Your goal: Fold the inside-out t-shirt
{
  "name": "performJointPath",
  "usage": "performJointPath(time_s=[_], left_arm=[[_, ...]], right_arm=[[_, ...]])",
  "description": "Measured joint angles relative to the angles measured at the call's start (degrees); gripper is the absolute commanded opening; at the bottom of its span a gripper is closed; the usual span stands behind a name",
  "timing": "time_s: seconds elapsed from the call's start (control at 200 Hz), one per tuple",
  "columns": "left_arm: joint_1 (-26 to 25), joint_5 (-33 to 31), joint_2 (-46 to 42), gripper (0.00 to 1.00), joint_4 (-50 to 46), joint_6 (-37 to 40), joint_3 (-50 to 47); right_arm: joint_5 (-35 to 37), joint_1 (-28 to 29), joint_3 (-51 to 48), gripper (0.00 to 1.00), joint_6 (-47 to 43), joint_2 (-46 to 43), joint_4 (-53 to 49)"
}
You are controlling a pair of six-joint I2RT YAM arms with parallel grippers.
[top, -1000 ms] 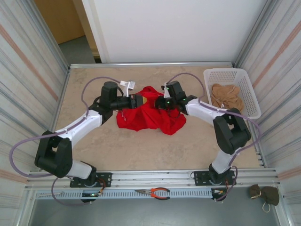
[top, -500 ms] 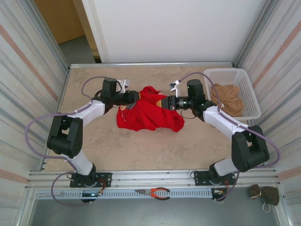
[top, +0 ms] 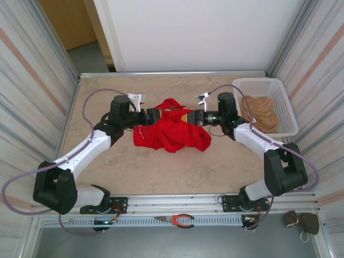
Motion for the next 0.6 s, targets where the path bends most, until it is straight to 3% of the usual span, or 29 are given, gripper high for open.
performJointPath(time_s=[0.266,0.601], left_arm=[[-7.3,-3.1,8.2,0.58,-3.7,11.3,7.5],[-8.0,-7.2,15.3,0.57,-6.1,18.1,11.2]], right_arm=[[0.0,0.0,0.0,0.00,1.0,0.3,0.4],[0.0,0.0,0.0,0.00,1.1,0.3,0.3]])
